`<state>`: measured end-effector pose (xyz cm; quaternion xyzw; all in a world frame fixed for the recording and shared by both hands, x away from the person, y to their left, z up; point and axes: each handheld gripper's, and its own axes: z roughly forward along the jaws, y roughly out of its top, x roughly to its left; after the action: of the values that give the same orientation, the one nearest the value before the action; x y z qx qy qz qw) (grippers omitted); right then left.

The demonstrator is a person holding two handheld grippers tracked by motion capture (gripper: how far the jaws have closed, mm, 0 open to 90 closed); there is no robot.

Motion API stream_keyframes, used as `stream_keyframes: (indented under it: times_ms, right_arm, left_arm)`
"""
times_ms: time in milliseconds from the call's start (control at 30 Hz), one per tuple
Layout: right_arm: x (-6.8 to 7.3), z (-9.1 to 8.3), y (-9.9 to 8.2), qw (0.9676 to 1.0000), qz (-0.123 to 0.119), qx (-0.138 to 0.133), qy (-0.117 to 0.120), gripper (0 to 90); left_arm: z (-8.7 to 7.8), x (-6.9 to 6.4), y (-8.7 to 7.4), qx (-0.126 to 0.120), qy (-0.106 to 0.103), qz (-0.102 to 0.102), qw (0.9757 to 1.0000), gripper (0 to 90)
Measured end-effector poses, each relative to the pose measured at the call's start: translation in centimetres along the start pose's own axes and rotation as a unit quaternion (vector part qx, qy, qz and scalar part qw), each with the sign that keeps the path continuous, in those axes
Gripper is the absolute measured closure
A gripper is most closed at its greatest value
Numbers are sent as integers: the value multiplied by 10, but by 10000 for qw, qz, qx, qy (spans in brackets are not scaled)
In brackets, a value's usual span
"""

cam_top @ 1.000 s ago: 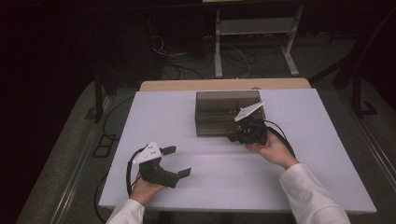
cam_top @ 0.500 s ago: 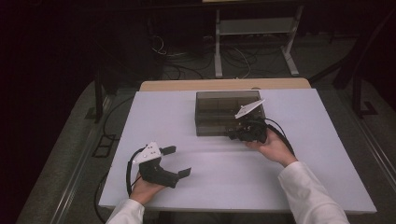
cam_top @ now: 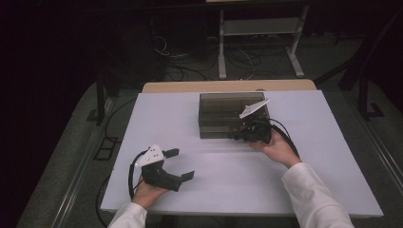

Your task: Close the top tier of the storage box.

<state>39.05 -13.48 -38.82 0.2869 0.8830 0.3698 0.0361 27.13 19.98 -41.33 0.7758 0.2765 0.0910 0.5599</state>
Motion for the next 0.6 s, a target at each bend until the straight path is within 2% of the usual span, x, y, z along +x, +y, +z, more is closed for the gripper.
stream_keyframes:
  times_ms: [600]
  right_arm:
    - [-9,3,2,9999,114,-87,-81,889]
  left_arm:
    - [0,0,0,-10,2,-5,10000,0]
